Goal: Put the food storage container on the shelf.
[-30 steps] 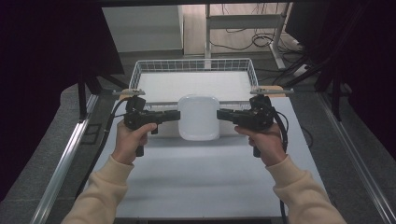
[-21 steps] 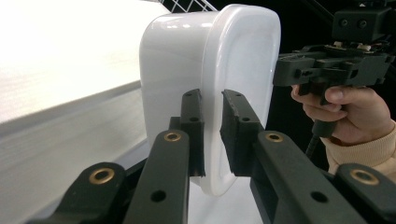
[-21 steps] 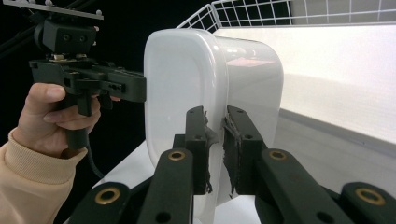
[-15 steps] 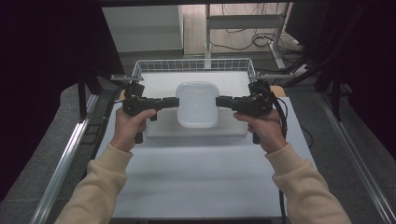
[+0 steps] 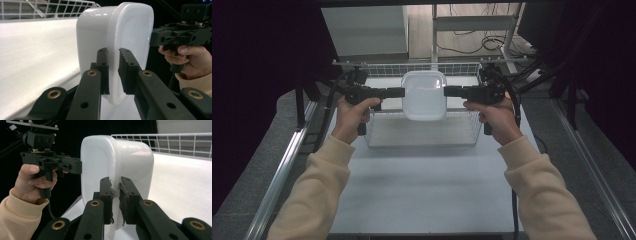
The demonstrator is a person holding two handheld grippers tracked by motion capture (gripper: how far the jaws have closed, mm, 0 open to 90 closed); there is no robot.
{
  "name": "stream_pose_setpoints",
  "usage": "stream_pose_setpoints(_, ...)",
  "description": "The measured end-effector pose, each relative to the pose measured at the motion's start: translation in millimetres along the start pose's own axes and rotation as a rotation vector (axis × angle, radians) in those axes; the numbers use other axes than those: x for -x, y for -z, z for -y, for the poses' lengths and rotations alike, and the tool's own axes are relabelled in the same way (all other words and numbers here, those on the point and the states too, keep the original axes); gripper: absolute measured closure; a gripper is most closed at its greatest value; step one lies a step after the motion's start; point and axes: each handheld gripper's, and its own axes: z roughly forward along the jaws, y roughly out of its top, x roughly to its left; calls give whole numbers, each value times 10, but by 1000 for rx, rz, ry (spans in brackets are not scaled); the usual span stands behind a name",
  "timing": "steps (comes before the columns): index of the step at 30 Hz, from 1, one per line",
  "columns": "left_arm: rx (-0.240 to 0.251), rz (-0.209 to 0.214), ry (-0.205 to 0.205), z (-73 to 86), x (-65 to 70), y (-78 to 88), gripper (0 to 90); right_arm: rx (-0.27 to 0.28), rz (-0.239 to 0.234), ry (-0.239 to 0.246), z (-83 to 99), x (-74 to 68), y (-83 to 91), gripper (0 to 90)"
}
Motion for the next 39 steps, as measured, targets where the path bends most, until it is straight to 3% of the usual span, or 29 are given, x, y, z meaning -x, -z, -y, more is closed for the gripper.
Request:
stream_pose_setpoints(12,-9,-18,25,-248,-213,-86,794,-12,-15,-37,-242,218,-164,807)
stream_pose_setpoints(22,-46,-44,86,-334,-475,-238,793,-46,-9,-96,-325,502,-385,805)
stream_pose_setpoints(27,-43,-20,131,-396,-576,-257,796,-32,-34,-143,-331,640,-460,799)
stream_pose_setpoints(29,-47,-5,180,-434,-631,-280,798,-38,-41,-166,-353,688,-483,793)
stream_pose_setpoints(39,-64,54,340,-534,-926,-402,769,-72,-26,-348,-480,964,-681,753)
